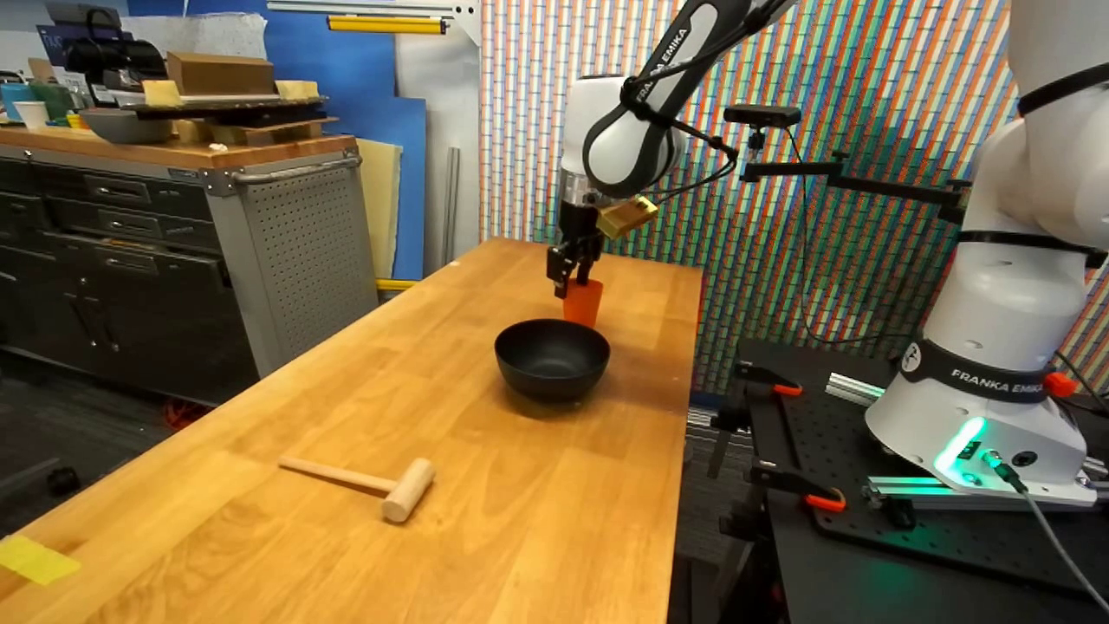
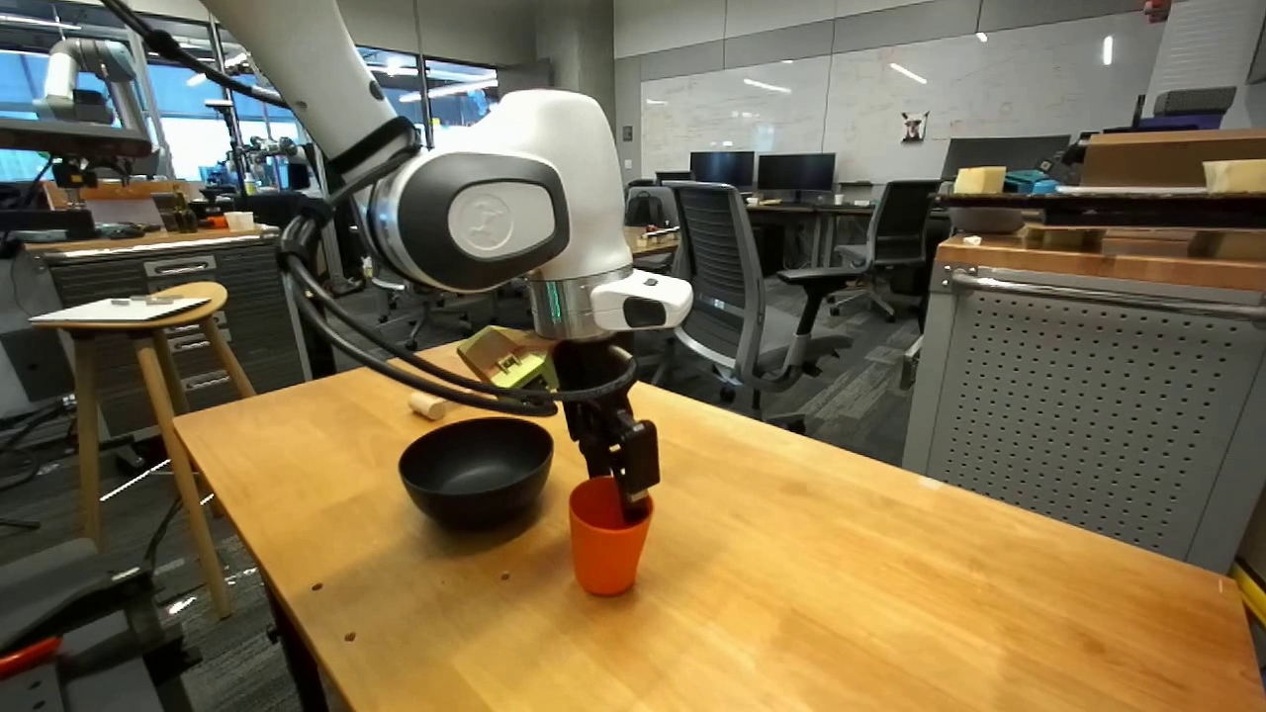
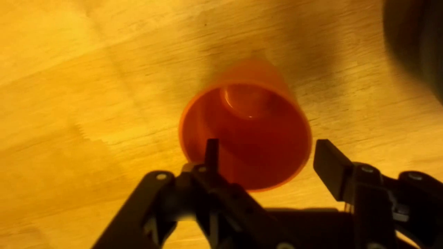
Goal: Put the orange thing in the black bowl
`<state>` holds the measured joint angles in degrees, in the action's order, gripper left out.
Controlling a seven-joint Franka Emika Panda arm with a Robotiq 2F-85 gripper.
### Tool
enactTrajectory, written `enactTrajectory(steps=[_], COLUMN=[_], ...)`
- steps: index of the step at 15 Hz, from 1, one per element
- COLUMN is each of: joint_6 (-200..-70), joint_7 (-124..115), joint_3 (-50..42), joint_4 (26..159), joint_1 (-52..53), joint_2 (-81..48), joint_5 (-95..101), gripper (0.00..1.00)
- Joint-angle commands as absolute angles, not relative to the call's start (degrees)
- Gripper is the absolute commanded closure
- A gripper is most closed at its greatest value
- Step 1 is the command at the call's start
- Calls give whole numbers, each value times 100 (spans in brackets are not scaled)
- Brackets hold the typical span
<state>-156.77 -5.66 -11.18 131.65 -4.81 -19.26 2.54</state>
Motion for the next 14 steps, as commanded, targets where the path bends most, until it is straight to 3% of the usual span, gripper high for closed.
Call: enactTrajectory(steps=[1,4,7,14], joint_6=[-15501,-15350,-15059,-13529], joint_7=[-900,-1104,-1318,-1522], joint_3=[-1187,-1154,-1110,-832], joint_4=[13020,13072,13083,13134], joint_1=[-394,-379,-394,-407], joint_2=[-1982,-1891,-1805,-649], joint_5=[357,251,131,-445], gripper=[58,82,100,99])
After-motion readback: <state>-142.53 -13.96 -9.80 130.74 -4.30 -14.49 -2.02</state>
